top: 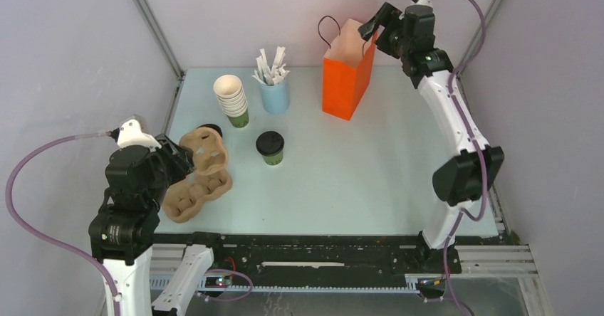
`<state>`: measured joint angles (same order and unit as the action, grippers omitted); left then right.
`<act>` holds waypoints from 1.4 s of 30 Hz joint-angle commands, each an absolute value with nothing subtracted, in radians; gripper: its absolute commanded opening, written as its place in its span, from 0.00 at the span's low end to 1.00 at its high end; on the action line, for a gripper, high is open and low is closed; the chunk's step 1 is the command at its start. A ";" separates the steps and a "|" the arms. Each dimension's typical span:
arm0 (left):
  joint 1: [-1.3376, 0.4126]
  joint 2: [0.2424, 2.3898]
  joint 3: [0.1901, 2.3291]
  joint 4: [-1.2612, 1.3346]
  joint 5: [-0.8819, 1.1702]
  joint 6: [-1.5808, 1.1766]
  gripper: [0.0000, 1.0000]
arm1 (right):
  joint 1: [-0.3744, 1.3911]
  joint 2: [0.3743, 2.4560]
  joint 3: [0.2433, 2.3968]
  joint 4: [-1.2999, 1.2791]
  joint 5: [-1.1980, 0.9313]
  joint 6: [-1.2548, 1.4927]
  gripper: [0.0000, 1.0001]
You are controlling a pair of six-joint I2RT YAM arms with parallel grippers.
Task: Pack the takeout coffee
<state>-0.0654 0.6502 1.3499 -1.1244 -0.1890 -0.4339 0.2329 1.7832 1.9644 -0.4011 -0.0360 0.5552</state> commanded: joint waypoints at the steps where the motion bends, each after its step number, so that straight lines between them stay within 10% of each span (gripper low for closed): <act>1: -0.070 0.636 1.354 -1.090 -0.150 -0.398 0.11 | 0.226 1.891 2.101 -0.381 -0.059 0.598 0.89; 13: -0.070 0.632 1.388 -1.116 -0.072 -0.406 0.12 | 0.231 1.956 2.291 -0.506 -0.108 0.497 0.10; 31: -0.210 0.570 1.198 -0.177 0.743 -0.938 0.21 | 0.471 1.116 1.443 -0.505 -0.269 0.140 0.00; 42: -0.643 0.901 1.243 -0.288 0.808 -0.324 0.22 | 0.456 1.142 1.388 -0.543 -0.581 -0.011 0.00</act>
